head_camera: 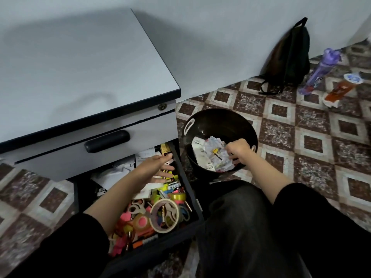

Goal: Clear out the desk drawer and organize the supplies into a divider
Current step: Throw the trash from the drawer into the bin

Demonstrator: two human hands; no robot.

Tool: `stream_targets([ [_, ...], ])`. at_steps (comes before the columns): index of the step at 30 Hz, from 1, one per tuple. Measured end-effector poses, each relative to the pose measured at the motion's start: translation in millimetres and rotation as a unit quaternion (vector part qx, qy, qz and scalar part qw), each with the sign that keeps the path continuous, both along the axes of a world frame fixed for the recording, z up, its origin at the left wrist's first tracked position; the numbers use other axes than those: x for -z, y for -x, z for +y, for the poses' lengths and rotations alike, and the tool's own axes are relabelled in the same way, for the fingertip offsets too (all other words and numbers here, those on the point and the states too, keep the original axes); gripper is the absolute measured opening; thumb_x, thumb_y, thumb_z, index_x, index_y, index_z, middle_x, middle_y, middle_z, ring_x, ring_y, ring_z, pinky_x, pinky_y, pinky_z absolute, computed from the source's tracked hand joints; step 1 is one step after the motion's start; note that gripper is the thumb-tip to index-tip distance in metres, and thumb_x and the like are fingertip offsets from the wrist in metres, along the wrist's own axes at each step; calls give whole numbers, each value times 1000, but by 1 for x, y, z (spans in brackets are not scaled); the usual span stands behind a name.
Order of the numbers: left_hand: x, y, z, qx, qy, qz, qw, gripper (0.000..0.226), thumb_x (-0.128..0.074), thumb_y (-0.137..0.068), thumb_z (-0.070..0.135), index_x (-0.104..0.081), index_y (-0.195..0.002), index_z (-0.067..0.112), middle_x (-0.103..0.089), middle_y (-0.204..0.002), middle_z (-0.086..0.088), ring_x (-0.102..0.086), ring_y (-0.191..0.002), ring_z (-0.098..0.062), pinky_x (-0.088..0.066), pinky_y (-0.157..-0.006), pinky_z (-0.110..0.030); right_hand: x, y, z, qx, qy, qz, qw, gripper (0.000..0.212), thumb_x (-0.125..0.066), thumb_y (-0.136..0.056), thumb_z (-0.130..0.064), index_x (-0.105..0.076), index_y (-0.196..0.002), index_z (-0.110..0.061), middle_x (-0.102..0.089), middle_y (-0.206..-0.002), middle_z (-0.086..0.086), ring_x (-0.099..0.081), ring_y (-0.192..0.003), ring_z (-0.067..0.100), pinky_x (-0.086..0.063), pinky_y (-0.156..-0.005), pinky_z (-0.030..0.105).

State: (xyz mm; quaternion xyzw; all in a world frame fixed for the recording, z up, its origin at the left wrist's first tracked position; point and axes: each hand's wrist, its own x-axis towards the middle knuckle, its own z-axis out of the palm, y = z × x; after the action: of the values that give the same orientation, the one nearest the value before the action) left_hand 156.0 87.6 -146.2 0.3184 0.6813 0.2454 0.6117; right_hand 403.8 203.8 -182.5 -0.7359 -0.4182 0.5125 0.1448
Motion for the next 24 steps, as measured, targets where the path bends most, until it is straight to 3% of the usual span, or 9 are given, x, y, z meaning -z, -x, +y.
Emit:
stream_targets([
  [3, -5, 11, -13, -17, 1, 4, 1000, 46, -52, -90, 46, -49, -125, 15, -66, -108, -7, -66, -93, -22, -53, -75, -31, -8, -3, -7, -12, -10, 1, 1000, 13, -58, -89, -10, -58, -79, -1, -61, -93, 16, -59, -74, 29, -50, -70, 40],
  [7, -12, 19, -33, -8, -4, 8, 1000, 49, -53, -89, 48, -49, -124, 14, -67, -108, -6, -66, -94, -21, -53, -81, -33, -34, 2, -17, -35, -33, 19, 999, 31, -55, -90, -4, -56, -116, 14, -61, -107, 30, -63, -83, 40, -53, -76, 45],
  [9, -18, 20, -45, -14, -14, 5, 1000, 39, -53, -91, 41, -54, -117, 13, -66, -108, -7, -65, -91, -20, -53, -77, -31, -51, 11, -25, -55, -54, 28, 997, 24, -58, -90, -5, -61, -109, 8, -63, -103, 22, -62, -84, 33, -53, -78, 43],
  [11, -25, 25, -60, -33, -30, 7, 999, 22, -54, -93, 28, -59, -105, 10, -66, -105, -8, -64, -86, -18, -52, -73, -29, -66, 25, -37, -71, -78, 44, 993, 6, -61, -85, -3, -64, -89, 1, -61, -89, 15, -60, -74, 26, -53, -69, 37],
  [14, -30, 43, -84, -76, -52, 11, 996, 9, -55, -93, 16, -61, -90, 11, -67, -97, -6, -63, -81, -17, -51, -77, -30, -77, 53, -59, -97, -101, 79, 987, 12, -61, -81, -1, -60, -71, -7, -58, -73, 11, -56, -59, 20, -49, -59, 30],
  [18, -29, 67, -116, -102, -65, 42, 992, 15, -52, -95, 15, -63, -84, 13, -66, -84, -2, -62, -60, -8, -49, -60, -21, -74, 86, -89, -146, -95, 118, 978, 21, -56, -88, -2, -57, -69, -10, -59, -72, 8, -55, -59, 20, -49, -61, 31],
  [24, -3, 95, -160, -153, -34, 49, 986, 18, -49, -97, 17, -64, -88, 11, -65, -81, -1, -62, -59, -7, -47, -52, -17, -40, 126, -121, -188, -48, 110, 975, 18, -55, -89, -3, -58, -73, -11, -61, -78, 9, -55, -60, 20, -49, -61, 31],
])
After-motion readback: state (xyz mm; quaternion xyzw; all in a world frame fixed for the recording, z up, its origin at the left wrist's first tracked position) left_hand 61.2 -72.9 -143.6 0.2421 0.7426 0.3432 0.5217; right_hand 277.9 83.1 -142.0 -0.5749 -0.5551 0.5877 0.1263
